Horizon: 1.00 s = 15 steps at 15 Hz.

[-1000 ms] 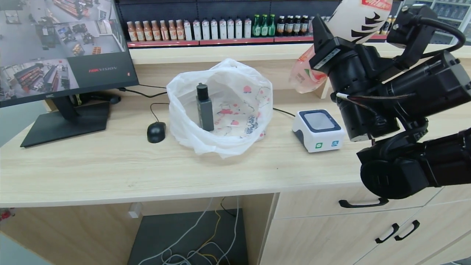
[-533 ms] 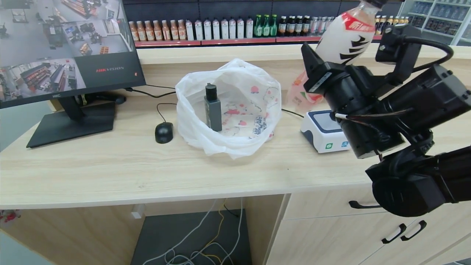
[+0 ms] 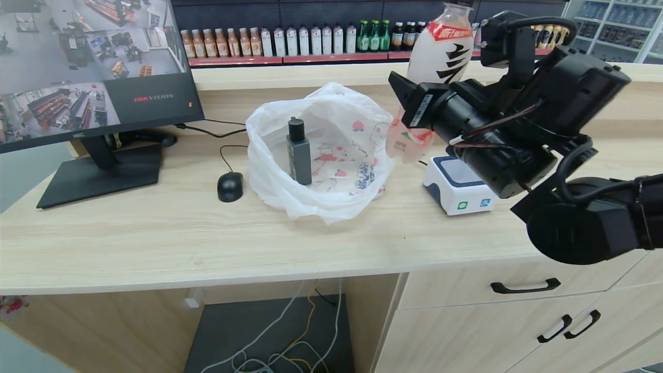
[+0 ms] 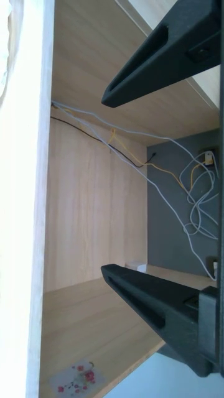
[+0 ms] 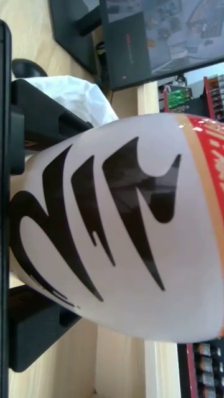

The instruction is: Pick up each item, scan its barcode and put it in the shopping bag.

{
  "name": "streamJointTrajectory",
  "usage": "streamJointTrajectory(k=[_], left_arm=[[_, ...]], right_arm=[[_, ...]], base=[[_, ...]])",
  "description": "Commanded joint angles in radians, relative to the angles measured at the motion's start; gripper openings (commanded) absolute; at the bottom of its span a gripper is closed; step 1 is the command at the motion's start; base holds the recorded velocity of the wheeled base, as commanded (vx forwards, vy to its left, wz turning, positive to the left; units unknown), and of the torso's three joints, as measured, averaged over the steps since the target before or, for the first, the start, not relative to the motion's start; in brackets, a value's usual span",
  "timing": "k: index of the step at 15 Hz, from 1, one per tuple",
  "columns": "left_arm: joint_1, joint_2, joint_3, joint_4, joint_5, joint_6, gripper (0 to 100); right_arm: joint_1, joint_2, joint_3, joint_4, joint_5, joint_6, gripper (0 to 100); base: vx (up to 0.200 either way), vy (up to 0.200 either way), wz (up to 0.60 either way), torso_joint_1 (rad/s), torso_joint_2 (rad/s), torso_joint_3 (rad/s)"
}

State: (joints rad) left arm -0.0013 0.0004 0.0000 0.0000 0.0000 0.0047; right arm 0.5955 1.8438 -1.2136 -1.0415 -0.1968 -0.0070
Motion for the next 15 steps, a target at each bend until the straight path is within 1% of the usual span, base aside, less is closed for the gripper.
streamJointTrajectory(k=[1, 4, 6, 7, 8, 9, 10, 11, 12, 15], left_arm=[[0.000, 0.000, 0.000, 0.000, 0.000, 0.000, 100], [0.000, 0.000, 0.000, 0.000, 0.000, 0.000, 100], [0.000, 0.000, 0.000, 0.000, 0.000, 0.000, 100], [0.000, 0.000, 0.000, 0.000, 0.000, 0.000, 100], [0.000, 0.000, 0.000, 0.000, 0.000, 0.000, 100], [0.001, 0.000, 0.000, 0.000, 0.000, 0.000, 100], [0.000, 0.000, 0.000, 0.000, 0.000, 0.000, 100], [0.000, 0.000, 0.000, 0.000, 0.000, 0.000, 100], [0.000, 0.000, 0.000, 0.000, 0.000, 0.000, 100], [0.000, 0.000, 0.000, 0.000, 0.000, 0.000, 100]], right_arm=[[0.004, 0.049, -0.030, 0.011, 0.008, -0.004, 0], [0.018, 0.080, -0.034, 0.009, 0.019, -0.004, 0], [0.015, 0.117, -0.057, 0.006, 0.073, -0.005, 0], [0.012, 0.129, -0.078, 0.006, 0.079, -0.005, 0], [0.001, 0.178, -0.175, 0.012, 0.096, -0.005, 0], [0.001, 0.213, -0.241, 0.021, 0.108, -0.005, 0], [0.001, 0.229, -0.268, 0.034, 0.114, -0.004, 0], [0.000, 0.259, -0.337, 0.098, 0.128, -0.002, 0], [-0.002, 0.282, -0.377, 0.130, 0.128, -0.001, 0], [-0.043, 0.370, -0.509, 0.159, 0.134, -0.002, 0]], base=[[0.000, 0.000, 0.00, 0.000, 0.00, 0.000], [0.000, 0.000, 0.00, 0.000, 0.00, 0.000], [0.000, 0.000, 0.00, 0.000, 0.00, 0.000], [0.000, 0.000, 0.00, 0.000, 0.00, 0.000], [0.000, 0.000, 0.00, 0.000, 0.00, 0.000], [0.000, 0.000, 0.00, 0.000, 0.00, 0.000], [0.000, 0.000, 0.00, 0.000, 0.00, 0.000], [0.000, 0.000, 0.00, 0.000, 0.00, 0.000], [0.000, 0.000, 0.00, 0.000, 0.00, 0.000], [0.000, 0.000, 0.00, 0.000, 0.00, 0.000]])
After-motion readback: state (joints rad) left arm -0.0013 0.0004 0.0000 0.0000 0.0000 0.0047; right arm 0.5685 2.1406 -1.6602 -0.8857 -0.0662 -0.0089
